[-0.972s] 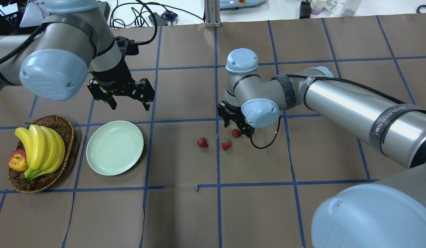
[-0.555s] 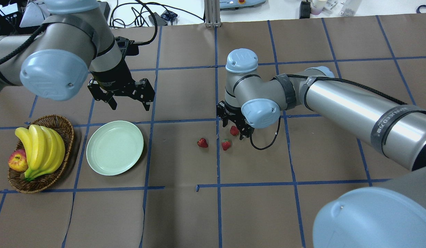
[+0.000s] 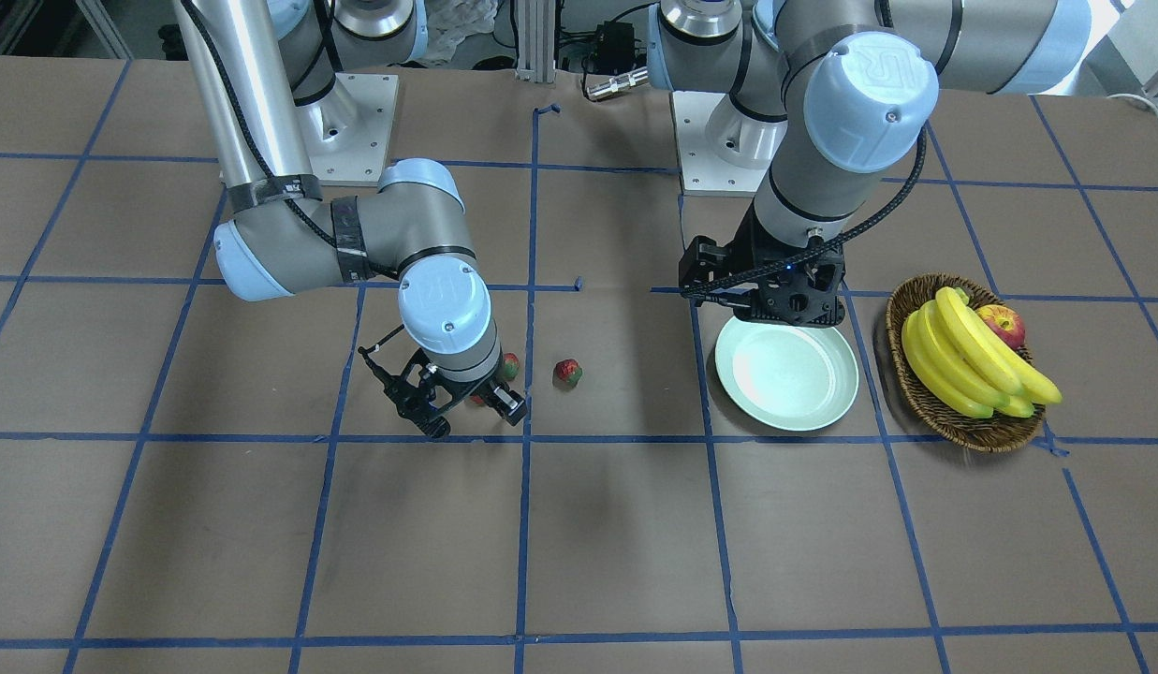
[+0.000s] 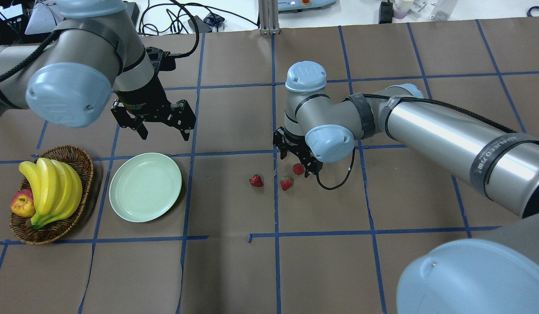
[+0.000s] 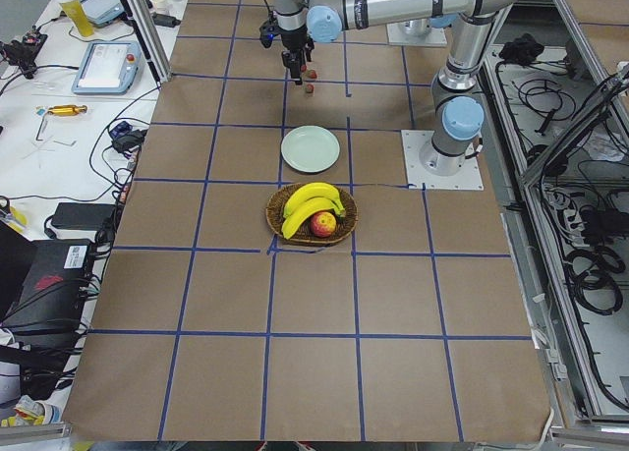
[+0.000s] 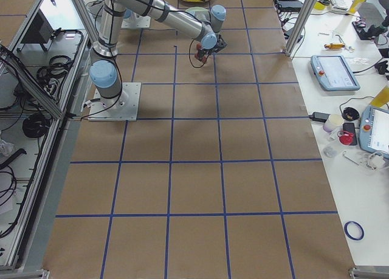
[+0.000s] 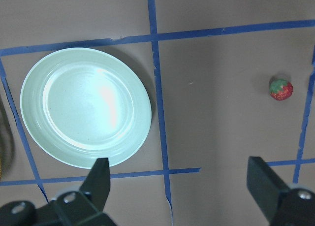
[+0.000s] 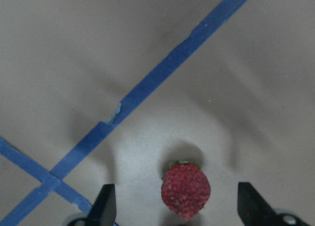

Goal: Collect all strawberries into plate
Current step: 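Lower the right gripper and close it on a second strawberry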

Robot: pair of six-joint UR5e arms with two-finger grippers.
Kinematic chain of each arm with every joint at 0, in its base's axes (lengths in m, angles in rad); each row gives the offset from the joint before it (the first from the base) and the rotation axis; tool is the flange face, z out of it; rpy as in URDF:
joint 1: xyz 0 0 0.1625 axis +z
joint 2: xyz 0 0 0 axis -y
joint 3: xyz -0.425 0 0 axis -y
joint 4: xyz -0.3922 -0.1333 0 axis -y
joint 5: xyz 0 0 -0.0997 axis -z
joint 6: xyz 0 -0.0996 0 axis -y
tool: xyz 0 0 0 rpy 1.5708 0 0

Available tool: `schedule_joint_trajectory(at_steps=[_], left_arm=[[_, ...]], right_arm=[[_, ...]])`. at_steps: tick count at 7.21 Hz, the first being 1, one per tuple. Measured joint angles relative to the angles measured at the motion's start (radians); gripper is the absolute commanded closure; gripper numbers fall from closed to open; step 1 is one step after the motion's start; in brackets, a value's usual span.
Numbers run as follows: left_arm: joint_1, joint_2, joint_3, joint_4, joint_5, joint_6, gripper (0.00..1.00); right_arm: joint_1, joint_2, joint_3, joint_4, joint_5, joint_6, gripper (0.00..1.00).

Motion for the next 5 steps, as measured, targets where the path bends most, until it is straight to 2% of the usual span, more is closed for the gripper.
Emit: schedule_joint_trajectory(at_steps=[1, 2, 3, 5], left_arm=[[0.0, -0.001, 0.0, 0.0, 0.0, 0.0, 0.0], [0.0, -0.001, 0.0, 0.0, 0.0, 0.001, 0.0], [0.0, -0.001, 0.0, 0.0, 0.0, 0.002, 0.0], [0.0, -0.002, 0.0, 0.0, 0.0, 0.002, 0.0]], right_arm=[[0.0, 0.003, 0.001, -0.001, -0.004, -0.01, 0.51], [-0.001, 0.006, 0.001, -0.002, -0.006, -0.016, 0.82], [0.0, 0.008, 0.001, -0.001, -0.006, -0.026, 1.0], [0.0, 0.008, -0.001, 0.001, -0.004, -0.051, 1.0]])
